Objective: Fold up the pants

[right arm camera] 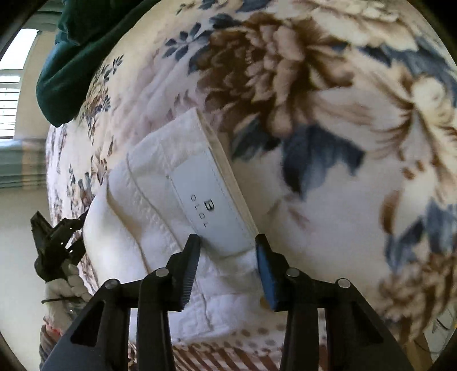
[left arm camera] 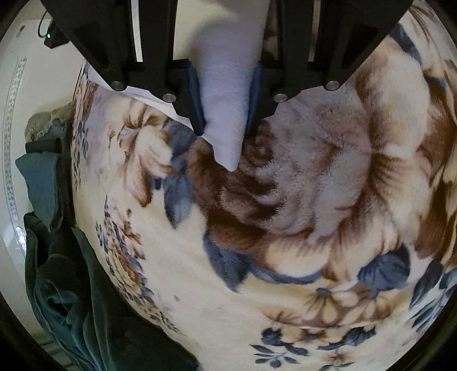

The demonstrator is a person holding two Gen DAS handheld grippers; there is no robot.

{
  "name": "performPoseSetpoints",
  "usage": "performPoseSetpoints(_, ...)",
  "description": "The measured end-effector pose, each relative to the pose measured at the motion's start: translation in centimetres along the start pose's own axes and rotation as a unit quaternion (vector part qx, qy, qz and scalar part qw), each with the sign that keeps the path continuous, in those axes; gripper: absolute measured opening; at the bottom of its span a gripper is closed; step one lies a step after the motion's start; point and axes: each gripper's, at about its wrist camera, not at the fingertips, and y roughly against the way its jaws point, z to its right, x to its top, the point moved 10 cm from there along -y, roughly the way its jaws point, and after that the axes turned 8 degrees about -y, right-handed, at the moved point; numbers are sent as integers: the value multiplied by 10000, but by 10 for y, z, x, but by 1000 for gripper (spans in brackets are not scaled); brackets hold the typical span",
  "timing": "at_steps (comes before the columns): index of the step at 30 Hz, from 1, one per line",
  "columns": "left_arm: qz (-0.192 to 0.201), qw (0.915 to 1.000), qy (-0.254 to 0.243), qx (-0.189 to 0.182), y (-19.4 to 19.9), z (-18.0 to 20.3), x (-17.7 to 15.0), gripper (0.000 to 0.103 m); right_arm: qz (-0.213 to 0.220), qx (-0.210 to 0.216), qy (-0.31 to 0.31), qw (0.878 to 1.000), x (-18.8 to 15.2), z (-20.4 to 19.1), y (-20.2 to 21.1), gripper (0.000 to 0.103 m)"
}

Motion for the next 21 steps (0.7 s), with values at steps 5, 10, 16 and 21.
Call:
performPoseSetpoints(5,-161,9998,-71,111,15,10,-6,41,-298,643,-947,9930,-18,21,3,74)
performPoseSetpoints(10,124,9985,-402,341,37,15,-16,85,-475,936,-1747,9790,-42,34,-22,28)
performPoseSetpoints(16,58,9972,-529,527,45,15,-42,99,328,221,-1213,9918,-44,29,13,20)
performPoseSetpoints(21,-144,9981,-314,513,40,5,-65,99,-188,684,-1482,9864,-45,25,-5,49)
